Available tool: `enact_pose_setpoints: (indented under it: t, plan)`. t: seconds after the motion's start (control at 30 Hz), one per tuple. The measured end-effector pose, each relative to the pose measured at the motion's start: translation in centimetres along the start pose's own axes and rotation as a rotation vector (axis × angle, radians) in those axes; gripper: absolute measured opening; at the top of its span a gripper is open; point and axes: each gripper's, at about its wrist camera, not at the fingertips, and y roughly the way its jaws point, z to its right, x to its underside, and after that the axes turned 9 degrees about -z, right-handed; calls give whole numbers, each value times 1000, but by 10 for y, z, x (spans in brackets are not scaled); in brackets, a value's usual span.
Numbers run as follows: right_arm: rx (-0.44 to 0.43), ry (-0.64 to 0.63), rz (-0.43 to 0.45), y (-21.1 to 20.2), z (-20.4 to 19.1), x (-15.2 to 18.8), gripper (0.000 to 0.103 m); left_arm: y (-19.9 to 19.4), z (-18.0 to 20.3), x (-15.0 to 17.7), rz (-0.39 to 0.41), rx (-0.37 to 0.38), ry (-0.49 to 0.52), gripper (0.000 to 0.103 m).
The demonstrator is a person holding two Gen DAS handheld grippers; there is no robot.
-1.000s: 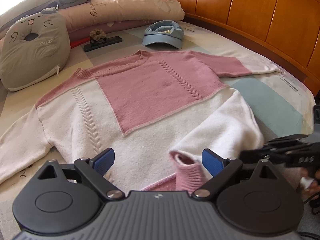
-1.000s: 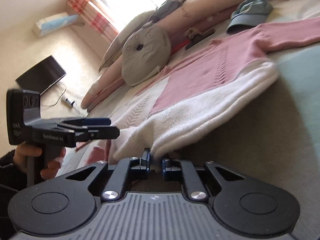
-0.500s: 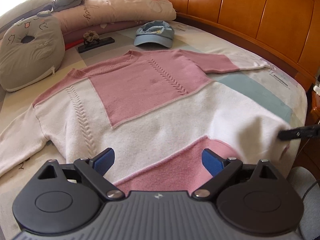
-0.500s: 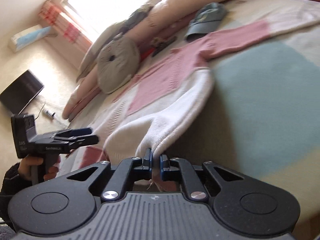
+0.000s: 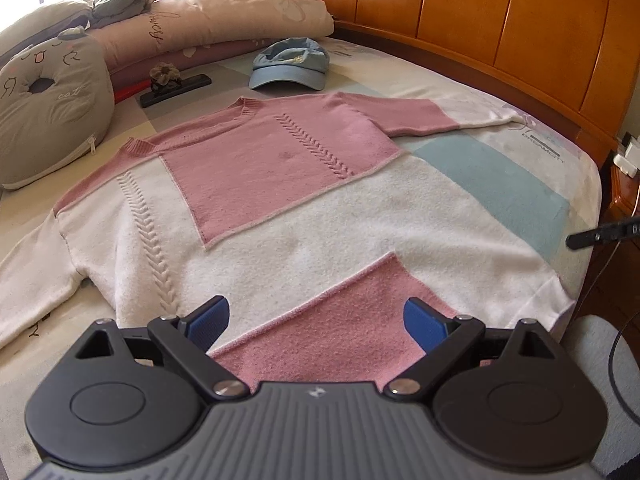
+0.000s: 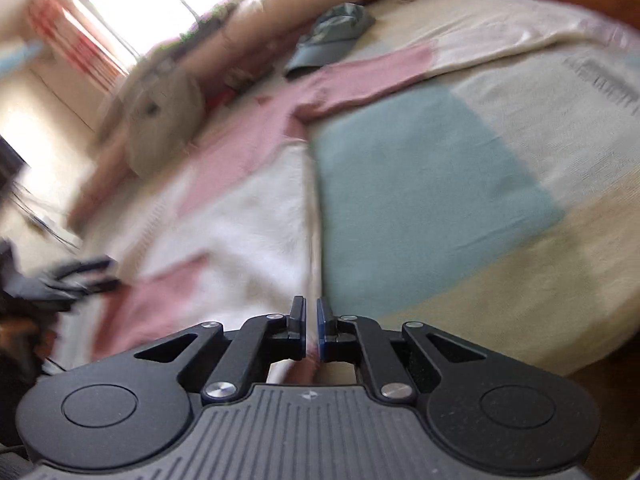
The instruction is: Fold clothes
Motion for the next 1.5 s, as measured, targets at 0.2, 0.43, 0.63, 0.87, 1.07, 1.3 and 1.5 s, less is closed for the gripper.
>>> enact_pose_setpoints:
  t: [0.2, 0.43, 0.63, 0.87, 1.07, 1.3, 1.5]
  plan:
    - [25, 3, 59, 10, -1, -44, 13, 15, -1, -6, -8, -6, -15, 94]
    - [21, -11, 81, 95, -25, -143, 16, 15, -8, -10, 9, -6, -49, 94]
    - [83, -12, 77, 159, -38, -173, 18, 23, -19, -8, 1, -14, -96, 94]
    - [200, -122, 122, 183, -60, -148, 27, 38, -25, -6, -27, -25, -103, 94]
    - [425, -383, 109, 196, -99, -130, 21, 43, -22, -7, -24, -21, -94, 94]
    - [478, -314, 124, 169, -88, -139, 15, 36, -30, -5, -5, -26, -104, 94]
    - [330, -292, 73, 179, -90, -140, 23, 40, -35, -7, -12, -22, -112, 94]
